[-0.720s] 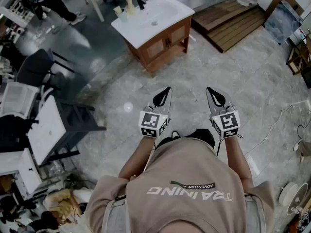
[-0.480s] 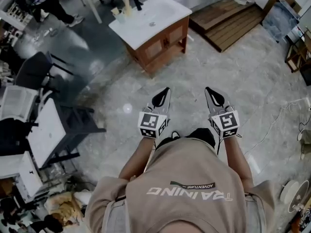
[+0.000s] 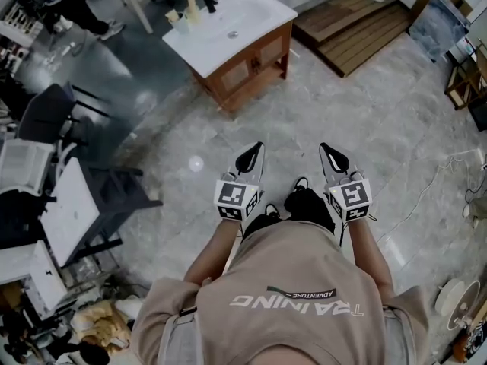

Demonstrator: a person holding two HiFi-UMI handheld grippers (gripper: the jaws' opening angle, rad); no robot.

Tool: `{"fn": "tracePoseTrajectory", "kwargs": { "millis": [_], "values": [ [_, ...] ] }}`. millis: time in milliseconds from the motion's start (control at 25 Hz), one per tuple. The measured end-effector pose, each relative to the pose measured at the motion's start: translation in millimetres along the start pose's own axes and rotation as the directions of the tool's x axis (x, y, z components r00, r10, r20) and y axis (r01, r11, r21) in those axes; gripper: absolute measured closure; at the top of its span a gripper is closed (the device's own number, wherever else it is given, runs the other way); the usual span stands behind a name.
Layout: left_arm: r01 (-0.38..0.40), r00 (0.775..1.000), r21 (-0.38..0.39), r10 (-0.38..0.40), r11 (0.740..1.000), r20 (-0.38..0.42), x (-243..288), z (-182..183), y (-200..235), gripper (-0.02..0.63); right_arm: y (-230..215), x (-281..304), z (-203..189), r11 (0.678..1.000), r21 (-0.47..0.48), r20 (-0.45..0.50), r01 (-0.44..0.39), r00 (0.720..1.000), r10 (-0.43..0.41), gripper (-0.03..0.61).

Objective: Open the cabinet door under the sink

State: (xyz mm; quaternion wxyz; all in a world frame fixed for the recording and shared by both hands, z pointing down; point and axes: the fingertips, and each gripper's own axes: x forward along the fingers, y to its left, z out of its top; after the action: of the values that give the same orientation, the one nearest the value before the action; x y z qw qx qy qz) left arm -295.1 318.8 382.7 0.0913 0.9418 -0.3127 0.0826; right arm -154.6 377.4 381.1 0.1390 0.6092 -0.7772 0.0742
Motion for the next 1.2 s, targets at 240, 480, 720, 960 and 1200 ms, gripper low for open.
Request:
{"fn": "tracePoseTrajectory", "kwargs": {
  "millis": [240, 480, 720, 960, 1200],
  "values": [
    [0.009, 1.0, 0.017, -0.008, 1.0, -0.016, 38.6, 16.1, -2.3, 0.597, -42.4, 22.1, -17.5, 0.993, 0.113, -0.025, 0.021, 1.0, -0.018, 0.577],
    [-0.024, 0.999, 0.077, 0.026, 0.997, -0.03, 77.3, 45.6, 15.2, 0.597, -78.0, 72.5, 2.9, 0.991, 0.13, 0.03, -0.029, 0.999, 0.026, 0.577],
    [-0.093, 0.993, 0.085, 0.098, 0.992, -0.059, 109.0, 56.1, 30.3, 0.597, -118.4, 105.7, 6.1, 0.988, 0.139, 0.04, -0.07, 0.997, 0.065, 0.577],
    [-0.138, 0.986, 0.059, 0.142, 0.989, -0.085, 132.0, 57.8, 31.3, 0.597, -132.2, 125.5, -12.4, 0.977, 0.171, -0.01, -0.131, 0.991, 0.134, 0.577],
    [-0.135, 0.981, 0.041, 0.139, 0.99, -0.133, 152.7, 47.1, 36.9, 0.597, -140.4, 148.5, -24.3, 0.967, 0.2, -0.045, -0.159, 0.984, 0.171, 0.577]
  ]
}}
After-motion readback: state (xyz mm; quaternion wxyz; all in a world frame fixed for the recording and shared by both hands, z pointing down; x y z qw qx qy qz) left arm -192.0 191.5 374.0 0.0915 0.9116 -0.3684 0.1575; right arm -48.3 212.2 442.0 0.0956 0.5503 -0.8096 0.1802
